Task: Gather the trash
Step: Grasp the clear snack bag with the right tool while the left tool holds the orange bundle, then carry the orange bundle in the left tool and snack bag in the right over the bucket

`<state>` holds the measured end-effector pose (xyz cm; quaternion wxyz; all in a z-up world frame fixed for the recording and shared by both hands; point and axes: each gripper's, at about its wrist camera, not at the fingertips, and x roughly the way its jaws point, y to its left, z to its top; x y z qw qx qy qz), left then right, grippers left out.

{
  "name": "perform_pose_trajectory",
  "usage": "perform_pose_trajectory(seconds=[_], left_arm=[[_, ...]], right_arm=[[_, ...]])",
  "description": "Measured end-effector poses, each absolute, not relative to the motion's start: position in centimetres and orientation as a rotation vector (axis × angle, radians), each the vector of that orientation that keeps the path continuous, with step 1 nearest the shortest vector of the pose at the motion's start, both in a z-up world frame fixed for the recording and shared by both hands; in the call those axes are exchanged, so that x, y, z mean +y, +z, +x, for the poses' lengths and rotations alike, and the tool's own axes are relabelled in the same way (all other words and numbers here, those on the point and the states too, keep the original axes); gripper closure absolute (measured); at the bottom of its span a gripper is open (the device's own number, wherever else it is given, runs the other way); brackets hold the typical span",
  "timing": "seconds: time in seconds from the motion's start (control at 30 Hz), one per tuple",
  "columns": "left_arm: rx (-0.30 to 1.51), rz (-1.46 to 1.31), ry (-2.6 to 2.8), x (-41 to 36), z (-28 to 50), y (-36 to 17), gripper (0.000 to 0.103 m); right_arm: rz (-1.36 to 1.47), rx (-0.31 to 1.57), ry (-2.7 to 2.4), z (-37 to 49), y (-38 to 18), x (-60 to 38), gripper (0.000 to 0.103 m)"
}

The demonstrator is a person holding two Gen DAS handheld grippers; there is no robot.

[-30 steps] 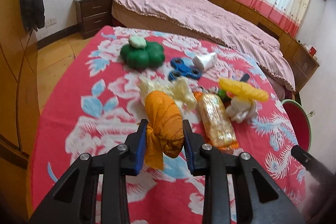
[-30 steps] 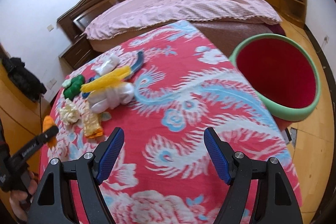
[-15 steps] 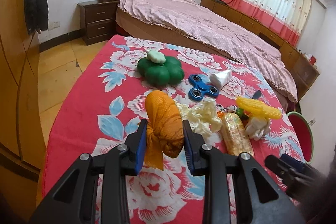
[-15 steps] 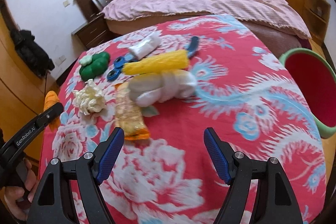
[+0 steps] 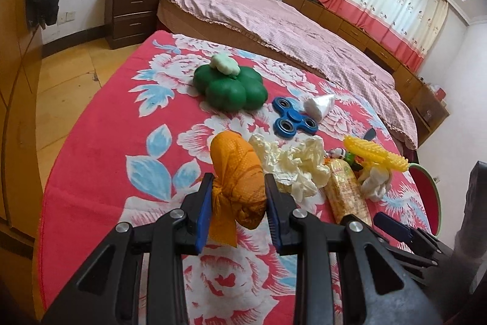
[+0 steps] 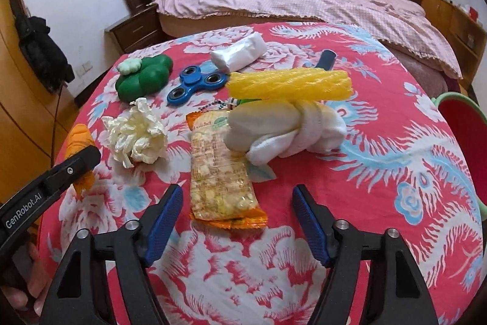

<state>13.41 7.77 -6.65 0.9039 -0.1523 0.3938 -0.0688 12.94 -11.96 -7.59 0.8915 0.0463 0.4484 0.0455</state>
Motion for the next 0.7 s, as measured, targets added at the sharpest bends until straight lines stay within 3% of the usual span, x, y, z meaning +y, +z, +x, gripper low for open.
perform_pose_trajectory(seconds=[0.07, 0.4, 0.43, 0.7], left_arm=[[0.818, -0.313, -0.153, 7.6, 13.6, -6.8, 0.071], [0.830, -0.306, -0.172, 7.0, 13.6, -6.9, 0.071], [0.828, -0.307, -0.169, 7.0, 13.5, -6.8, 0.071], [0.815, -0.295, -0.156, 6.5, 12.3, -5.6, 0.071]], right_arm=[[0.090, 0.928, 0.087, 13.1, -7.7, -11.9, 0.040], [0.072, 0.931, 0.115, 13.3, -7.9, -11.1, 0.053], [0.074, 0.934, 0.129, 13.2, -7.8, -11.0, 0.059], [0.113, 0.951, 0.189, 11.7, -7.4, -11.3, 0.060]])
